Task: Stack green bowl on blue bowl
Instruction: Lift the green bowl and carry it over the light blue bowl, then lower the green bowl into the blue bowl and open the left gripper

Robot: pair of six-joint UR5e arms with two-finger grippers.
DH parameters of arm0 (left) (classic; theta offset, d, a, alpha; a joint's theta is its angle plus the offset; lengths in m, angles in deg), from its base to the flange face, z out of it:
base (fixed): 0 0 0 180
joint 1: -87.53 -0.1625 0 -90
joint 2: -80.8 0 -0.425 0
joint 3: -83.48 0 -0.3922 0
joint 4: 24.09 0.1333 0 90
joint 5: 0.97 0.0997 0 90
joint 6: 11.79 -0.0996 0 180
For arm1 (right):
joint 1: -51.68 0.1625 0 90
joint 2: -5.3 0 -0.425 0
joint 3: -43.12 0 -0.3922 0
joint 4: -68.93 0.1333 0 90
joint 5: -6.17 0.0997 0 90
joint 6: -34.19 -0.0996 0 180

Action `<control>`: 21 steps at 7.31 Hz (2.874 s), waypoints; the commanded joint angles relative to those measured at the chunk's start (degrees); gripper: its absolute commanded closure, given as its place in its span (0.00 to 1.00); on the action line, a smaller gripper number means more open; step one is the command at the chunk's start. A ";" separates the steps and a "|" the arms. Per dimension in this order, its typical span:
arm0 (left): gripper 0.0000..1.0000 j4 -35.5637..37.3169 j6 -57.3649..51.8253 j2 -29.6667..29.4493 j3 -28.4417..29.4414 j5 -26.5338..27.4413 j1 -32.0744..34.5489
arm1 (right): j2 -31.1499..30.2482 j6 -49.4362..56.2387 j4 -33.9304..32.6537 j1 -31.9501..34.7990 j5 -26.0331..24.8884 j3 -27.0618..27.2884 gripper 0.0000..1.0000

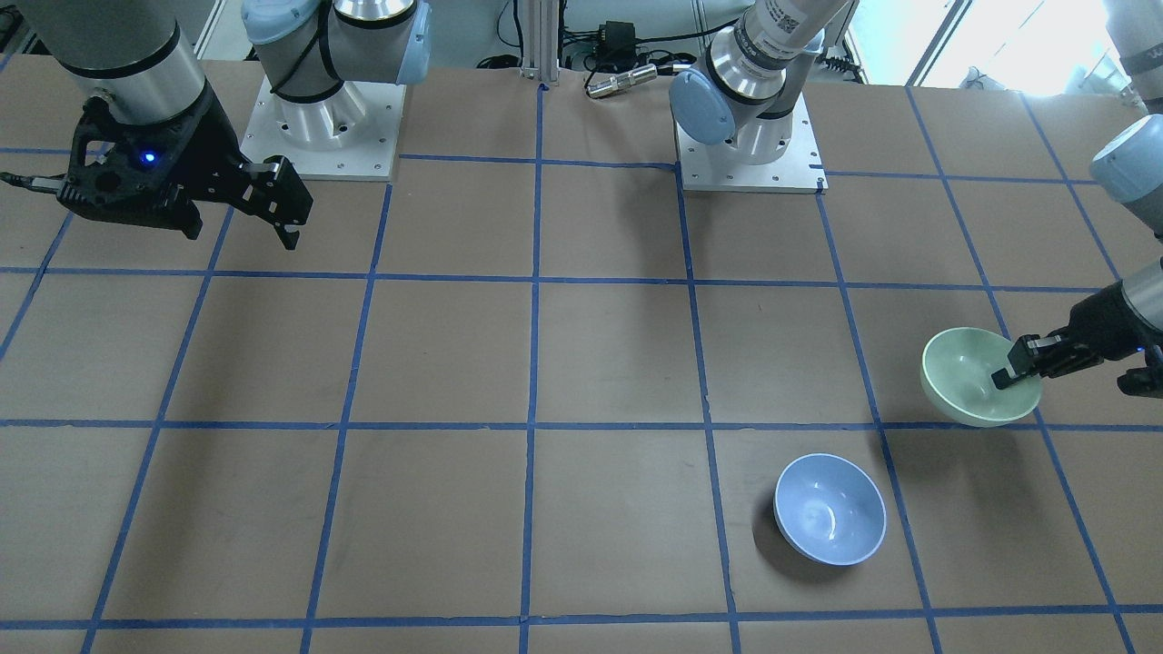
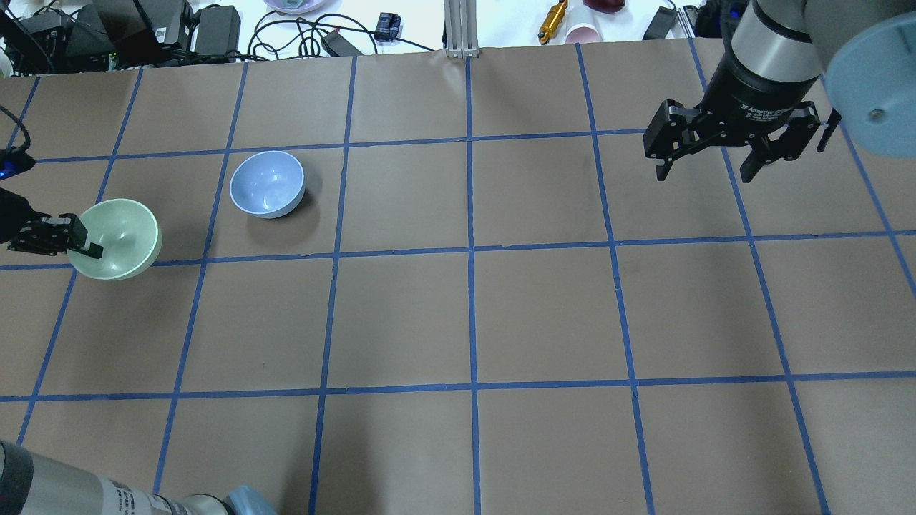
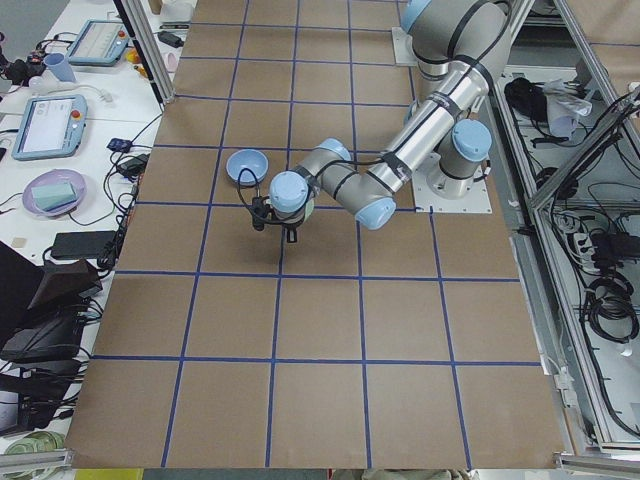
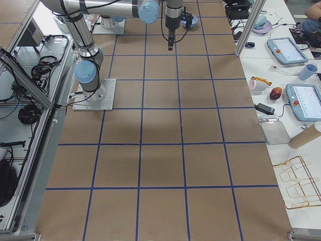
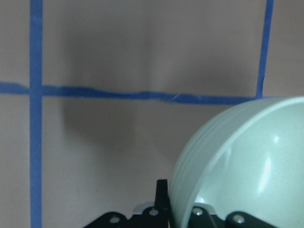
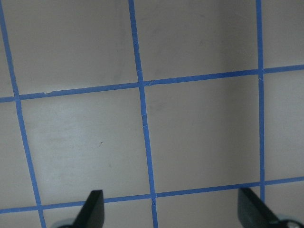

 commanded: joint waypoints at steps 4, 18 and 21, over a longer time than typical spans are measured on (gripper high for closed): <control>1.00 2.27 18.94 -4.89 4.78 -7.41 13.14 | 0.00 0.00 0.00 0.00 0.09 0.00 0.00; 0.00 4.48 25.15 -9.73 8.84 -7.05 17.92 | 0.00 0.00 0.00 0.00 0.00 0.00 0.00; 0.00 1.25 26.11 -5.62 9.19 -4.79 19.23 | 0.00 0.00 0.00 0.00 0.00 0.00 0.00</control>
